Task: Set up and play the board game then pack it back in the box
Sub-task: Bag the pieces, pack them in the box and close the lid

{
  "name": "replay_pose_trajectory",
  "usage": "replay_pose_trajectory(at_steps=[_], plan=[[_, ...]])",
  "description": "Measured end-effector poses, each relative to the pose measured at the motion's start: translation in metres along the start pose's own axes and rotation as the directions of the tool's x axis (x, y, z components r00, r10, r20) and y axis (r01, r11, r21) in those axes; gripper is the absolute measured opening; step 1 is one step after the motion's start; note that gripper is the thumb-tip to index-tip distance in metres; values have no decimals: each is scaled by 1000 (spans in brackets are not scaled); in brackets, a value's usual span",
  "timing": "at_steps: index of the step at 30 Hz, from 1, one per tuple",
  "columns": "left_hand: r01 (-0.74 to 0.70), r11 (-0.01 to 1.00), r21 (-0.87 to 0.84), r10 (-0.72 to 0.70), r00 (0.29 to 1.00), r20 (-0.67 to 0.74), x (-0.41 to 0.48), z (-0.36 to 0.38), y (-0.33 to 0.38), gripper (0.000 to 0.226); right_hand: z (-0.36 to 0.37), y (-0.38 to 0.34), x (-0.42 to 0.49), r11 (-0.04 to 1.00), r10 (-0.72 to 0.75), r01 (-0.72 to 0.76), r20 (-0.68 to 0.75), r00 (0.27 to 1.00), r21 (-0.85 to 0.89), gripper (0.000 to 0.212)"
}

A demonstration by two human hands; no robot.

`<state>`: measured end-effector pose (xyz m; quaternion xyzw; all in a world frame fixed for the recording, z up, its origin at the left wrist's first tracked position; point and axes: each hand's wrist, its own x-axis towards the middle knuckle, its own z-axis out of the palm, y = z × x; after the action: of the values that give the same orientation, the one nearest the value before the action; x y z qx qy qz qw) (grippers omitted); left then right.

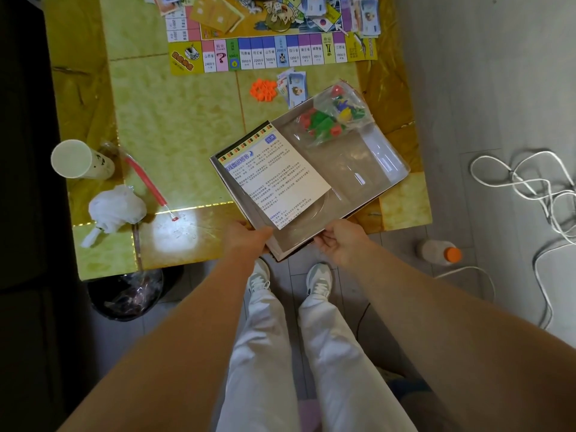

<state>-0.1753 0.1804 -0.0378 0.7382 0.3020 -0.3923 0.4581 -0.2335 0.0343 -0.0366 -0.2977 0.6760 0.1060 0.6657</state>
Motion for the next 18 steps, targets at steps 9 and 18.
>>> replay_pose_trajectory(at_steps=[9, 18], plan=[[-8, 998, -70, 14, 997, 81, -2, 0, -2, 41, 2, 1, -1, 999, -23, 17, 139, 990, 49, 22], [-53, 991, -123, 63, 995, 75, -2, -1, -4, 28, -3, 1, 1, 980, -25, -17, 205, 978, 200, 45]])
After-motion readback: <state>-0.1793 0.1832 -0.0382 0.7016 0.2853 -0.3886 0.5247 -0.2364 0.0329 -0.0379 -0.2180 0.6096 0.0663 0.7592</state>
